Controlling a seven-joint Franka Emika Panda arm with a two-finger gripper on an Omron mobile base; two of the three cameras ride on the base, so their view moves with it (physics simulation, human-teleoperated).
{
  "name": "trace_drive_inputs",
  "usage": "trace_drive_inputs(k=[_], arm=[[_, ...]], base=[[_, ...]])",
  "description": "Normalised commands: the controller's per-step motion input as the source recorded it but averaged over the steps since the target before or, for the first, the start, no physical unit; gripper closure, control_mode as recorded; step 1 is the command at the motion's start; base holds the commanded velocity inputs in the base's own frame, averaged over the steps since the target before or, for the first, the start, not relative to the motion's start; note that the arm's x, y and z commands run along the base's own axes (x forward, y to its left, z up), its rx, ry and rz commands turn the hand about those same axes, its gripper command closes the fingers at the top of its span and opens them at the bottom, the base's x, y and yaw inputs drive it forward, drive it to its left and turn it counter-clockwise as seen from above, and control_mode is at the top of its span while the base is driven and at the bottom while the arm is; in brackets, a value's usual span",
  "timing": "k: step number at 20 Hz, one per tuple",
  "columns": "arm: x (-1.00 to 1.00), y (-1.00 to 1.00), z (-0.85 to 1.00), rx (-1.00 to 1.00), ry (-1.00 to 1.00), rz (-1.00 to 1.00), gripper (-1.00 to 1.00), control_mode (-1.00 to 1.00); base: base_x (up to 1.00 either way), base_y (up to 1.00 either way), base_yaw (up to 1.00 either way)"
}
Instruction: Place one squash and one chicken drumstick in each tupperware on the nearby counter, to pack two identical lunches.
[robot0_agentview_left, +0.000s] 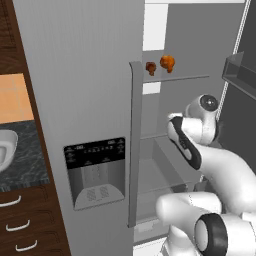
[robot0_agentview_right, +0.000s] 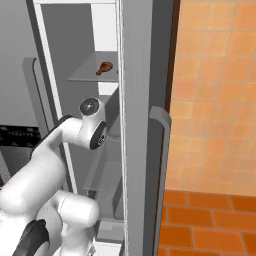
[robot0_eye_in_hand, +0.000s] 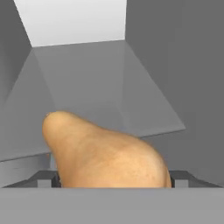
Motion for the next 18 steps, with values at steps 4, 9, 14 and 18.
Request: trace_drive_inputs(k=[4, 9, 14, 18], arm=[[-1.00, 0.29, 0.17, 0.01, 0.45, 0.08, 1.00, -1.00], [0.00, 0.00, 0.00, 0.00, 0.00, 0.00, 1.00, 1.00], [0.00, 0.00, 0.00, 0.00, 0.00, 0.00, 1.00, 1.00], [0.00, 0.00, 0.00, 0.00, 0.00, 0.00, 1.00, 1.00]], base=[[0.00, 0.00, 0.00], [-1.00, 0.75, 0.29], [-0.88, 1.00, 0.46], [-0.21, 1.00, 0.37]])
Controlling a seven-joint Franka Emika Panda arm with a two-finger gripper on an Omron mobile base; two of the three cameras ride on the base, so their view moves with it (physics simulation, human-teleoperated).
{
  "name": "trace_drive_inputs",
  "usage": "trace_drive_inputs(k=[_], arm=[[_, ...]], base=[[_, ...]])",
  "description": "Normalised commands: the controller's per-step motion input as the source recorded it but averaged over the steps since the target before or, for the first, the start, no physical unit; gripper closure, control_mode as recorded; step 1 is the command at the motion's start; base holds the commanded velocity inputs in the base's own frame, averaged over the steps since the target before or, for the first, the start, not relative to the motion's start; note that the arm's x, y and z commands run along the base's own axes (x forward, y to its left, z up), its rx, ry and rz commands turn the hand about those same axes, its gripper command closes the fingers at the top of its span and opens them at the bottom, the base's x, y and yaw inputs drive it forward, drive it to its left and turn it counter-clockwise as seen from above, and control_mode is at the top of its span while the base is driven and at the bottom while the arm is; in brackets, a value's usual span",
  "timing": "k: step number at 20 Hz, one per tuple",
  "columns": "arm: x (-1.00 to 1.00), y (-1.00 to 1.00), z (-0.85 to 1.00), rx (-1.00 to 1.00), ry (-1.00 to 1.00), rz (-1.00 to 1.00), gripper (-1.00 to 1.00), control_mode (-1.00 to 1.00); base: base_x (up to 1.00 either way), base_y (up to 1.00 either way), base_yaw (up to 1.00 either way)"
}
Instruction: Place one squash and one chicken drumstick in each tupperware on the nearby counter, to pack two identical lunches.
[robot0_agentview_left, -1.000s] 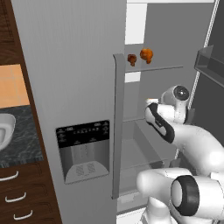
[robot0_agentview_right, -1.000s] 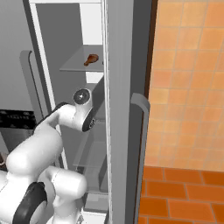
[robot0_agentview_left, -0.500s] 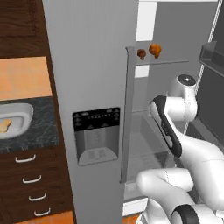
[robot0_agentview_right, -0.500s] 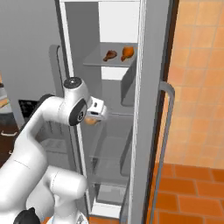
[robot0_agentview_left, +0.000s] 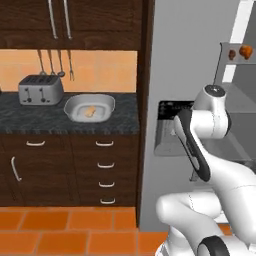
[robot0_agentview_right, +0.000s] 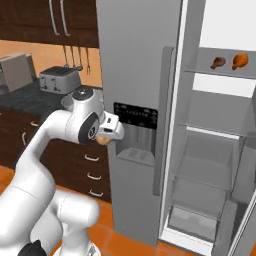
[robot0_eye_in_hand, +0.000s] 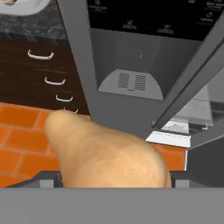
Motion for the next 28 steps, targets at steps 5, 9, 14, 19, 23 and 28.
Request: trace_drive_inputs(k=[5, 9, 14, 19, 23, 28], arm=[[0.00, 0.00, 0.00, 0.00, 0.00, 0.00, 1.00, 1.00], [0.00, 0.00, 0.00, 0.00, 0.00, 0.00, 1.00, 1.00], [0.00, 0.00, 0.00, 0.00, 0.00, 0.00, 1.00, 1.00], [0.00, 0.00, 0.00, 0.00, 0.00, 0.00, 1.00, 1.00], [0.00, 0.00, 0.00, 0.00, 0.00, 0.00, 1.00, 1.00], [0.00, 0.00, 0.00, 0.00, 0.00, 0.00, 1.00, 1.00]], base=[[0.14, 1.00, 0.24], [0.47, 1.00, 0.19], [0.92, 1.00, 0.10], [0.99, 1.00, 0.05], [0.71, 1.00, 0.07], [0.64, 1.00, 0.06]])
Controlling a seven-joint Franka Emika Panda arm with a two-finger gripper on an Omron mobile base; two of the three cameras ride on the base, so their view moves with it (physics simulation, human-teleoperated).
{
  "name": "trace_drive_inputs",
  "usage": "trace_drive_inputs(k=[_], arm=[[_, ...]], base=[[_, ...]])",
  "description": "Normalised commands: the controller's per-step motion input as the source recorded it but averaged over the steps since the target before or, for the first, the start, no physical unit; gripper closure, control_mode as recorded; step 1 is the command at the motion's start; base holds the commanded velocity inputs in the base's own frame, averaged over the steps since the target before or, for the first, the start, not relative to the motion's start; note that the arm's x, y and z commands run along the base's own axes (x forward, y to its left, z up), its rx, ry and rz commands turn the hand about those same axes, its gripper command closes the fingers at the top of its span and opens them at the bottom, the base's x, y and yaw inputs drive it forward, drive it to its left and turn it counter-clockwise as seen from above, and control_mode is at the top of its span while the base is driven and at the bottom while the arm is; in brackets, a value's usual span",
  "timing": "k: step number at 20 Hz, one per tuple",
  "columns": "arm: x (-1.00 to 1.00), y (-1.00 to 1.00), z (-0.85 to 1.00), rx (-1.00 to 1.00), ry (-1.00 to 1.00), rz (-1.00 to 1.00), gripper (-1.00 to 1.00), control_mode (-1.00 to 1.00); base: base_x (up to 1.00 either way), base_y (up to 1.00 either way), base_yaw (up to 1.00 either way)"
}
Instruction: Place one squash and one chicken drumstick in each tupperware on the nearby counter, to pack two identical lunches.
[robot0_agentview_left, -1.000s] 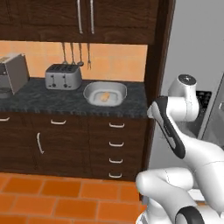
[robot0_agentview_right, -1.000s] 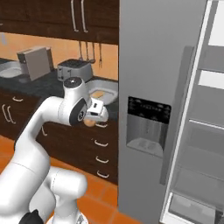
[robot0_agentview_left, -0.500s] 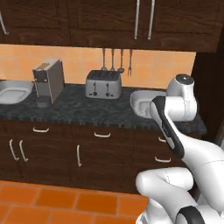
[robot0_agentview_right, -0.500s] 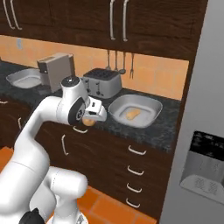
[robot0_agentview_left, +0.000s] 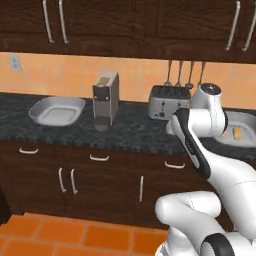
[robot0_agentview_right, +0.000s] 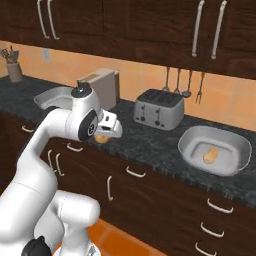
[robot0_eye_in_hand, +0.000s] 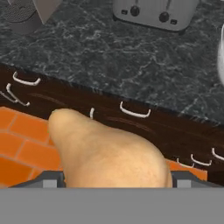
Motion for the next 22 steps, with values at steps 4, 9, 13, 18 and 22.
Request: trace_drive_inputs(k=[4, 9, 13, 18, 22], arm=[[0.00, 0.00, 0.00, 0.00, 0.00, 0.00, 1.00, 1.00], [0.00, 0.00, 0.00, 0.00, 0.00, 0.00, 1.00, 1.00], [0.00, 0.00, 0.00, 0.00, 0.00, 0.00, 1.00, 1.00], [0.00, 0.00, 0.00, 0.00, 0.00, 0.00, 1.00, 1.00], [0.00, 0.00, 0.00, 0.00, 0.00, 0.00, 1.00, 1.00]], base=[[0.77, 1.00, 0.01], [0.98, 1.00, 0.00], [0.96, 1.00, -0.08], [0.86, 1.00, -0.30], [0.86, 1.00, -0.45]])
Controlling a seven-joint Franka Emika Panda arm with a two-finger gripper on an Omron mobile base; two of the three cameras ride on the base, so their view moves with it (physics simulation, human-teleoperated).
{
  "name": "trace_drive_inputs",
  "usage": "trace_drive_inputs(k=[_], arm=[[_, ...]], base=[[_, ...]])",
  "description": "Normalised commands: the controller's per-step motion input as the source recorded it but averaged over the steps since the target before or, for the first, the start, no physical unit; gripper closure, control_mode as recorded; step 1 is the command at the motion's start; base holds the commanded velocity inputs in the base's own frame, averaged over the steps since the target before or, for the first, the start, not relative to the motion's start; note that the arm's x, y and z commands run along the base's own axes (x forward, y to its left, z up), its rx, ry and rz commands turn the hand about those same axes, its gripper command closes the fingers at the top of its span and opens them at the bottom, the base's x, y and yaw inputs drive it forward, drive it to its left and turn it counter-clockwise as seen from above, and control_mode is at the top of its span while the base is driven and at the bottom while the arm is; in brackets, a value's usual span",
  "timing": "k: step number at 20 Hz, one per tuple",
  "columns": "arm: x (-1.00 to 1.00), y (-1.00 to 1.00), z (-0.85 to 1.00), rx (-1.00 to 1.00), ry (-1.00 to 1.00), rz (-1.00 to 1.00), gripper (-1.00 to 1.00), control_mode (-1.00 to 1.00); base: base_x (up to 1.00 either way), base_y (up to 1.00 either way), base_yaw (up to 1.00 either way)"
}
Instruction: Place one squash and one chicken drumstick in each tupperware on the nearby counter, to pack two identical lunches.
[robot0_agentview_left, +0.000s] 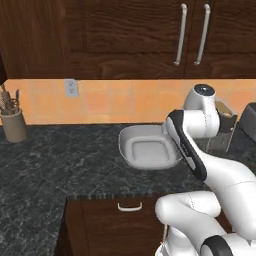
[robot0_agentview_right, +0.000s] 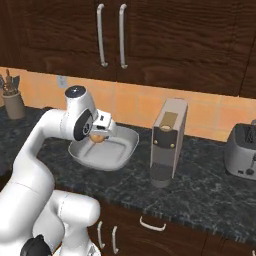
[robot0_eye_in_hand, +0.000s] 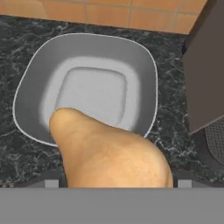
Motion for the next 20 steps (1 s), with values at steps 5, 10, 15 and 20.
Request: trace_drive_inputs(k=[5, 10, 15, 20], arm=[[0.36, 0.03, -0.60, 0.00, 0.00, -0.06, 1.00, -1.00], [0.76, -0.02, -1.00, 0.00, -0.02, -0.02, 1.00, -1.00], [0.99, 0.00, -1.00, 0.00, 0.00, 0.00, 1.00, -1.00], [0.47, 0.00, -0.31, 0.00, 0.02, 0.00, -1.00, -1.00]], base=[[0.37, 0.29, -0.11], [0.00, 0.00, 0.00], [0.00, 0.00, 0.00], [0.00, 0.00, 0.00]])
